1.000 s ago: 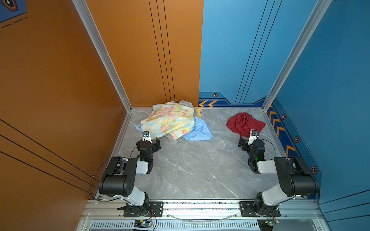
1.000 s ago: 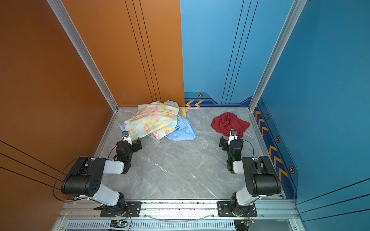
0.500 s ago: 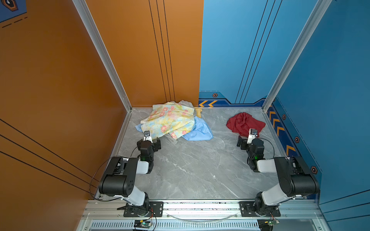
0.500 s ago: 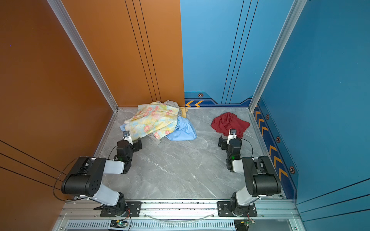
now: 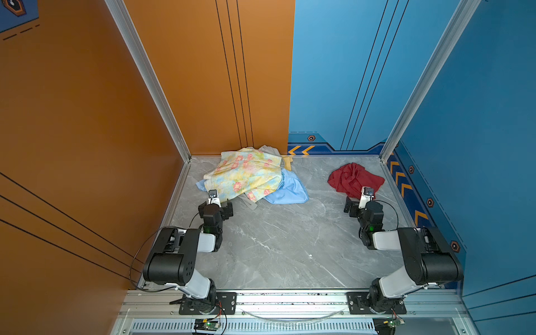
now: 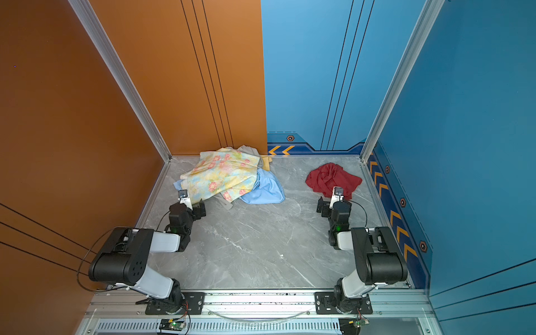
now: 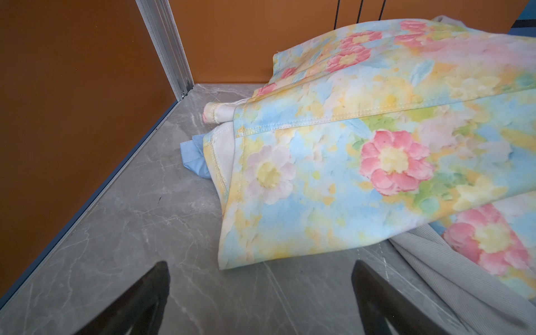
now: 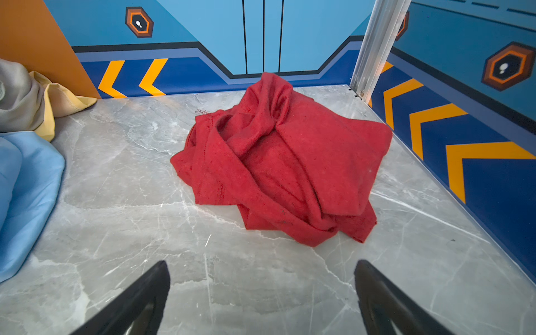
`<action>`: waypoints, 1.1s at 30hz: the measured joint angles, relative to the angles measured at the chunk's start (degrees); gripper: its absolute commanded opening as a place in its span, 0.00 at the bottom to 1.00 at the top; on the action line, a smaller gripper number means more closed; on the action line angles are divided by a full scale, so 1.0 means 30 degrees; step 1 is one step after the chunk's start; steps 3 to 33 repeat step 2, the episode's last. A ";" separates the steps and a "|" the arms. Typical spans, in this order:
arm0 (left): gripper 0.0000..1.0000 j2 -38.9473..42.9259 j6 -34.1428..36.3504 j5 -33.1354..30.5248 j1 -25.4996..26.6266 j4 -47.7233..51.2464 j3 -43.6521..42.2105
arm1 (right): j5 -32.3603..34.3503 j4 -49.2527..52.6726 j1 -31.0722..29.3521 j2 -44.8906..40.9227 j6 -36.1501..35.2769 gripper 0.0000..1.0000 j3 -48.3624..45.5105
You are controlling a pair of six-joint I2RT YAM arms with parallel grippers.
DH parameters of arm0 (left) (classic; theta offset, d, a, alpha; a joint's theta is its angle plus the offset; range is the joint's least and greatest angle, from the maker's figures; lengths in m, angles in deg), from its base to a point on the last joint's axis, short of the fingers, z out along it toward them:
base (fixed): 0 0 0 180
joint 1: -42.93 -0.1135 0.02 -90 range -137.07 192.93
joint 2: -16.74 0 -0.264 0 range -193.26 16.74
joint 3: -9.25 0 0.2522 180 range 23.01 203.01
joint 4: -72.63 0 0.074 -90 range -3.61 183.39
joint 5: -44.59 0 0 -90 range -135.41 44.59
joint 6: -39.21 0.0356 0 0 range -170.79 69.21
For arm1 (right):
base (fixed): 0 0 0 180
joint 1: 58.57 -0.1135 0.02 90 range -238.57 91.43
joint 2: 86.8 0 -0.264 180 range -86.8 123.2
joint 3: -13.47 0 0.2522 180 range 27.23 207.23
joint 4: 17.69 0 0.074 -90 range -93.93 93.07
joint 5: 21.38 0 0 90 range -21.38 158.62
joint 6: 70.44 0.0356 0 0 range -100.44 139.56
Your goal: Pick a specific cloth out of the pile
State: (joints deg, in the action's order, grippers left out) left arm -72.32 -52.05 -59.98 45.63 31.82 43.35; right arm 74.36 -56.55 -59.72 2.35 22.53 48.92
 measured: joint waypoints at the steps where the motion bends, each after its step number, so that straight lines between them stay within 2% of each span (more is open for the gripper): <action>1: 0.98 0.0000 0.0000 0.0000 0.0000 -0.0007 0.0000 | 0.0000 0.0051 0.0029 0.0000 0.0007 1.00 0.0000; 33: 0.98 0.0000 0.0000 0.0000 0.0000 0.0000 0.0000 | 0.0000 0.0051 0.0029 0.0000 0.0007 1.00 0.0000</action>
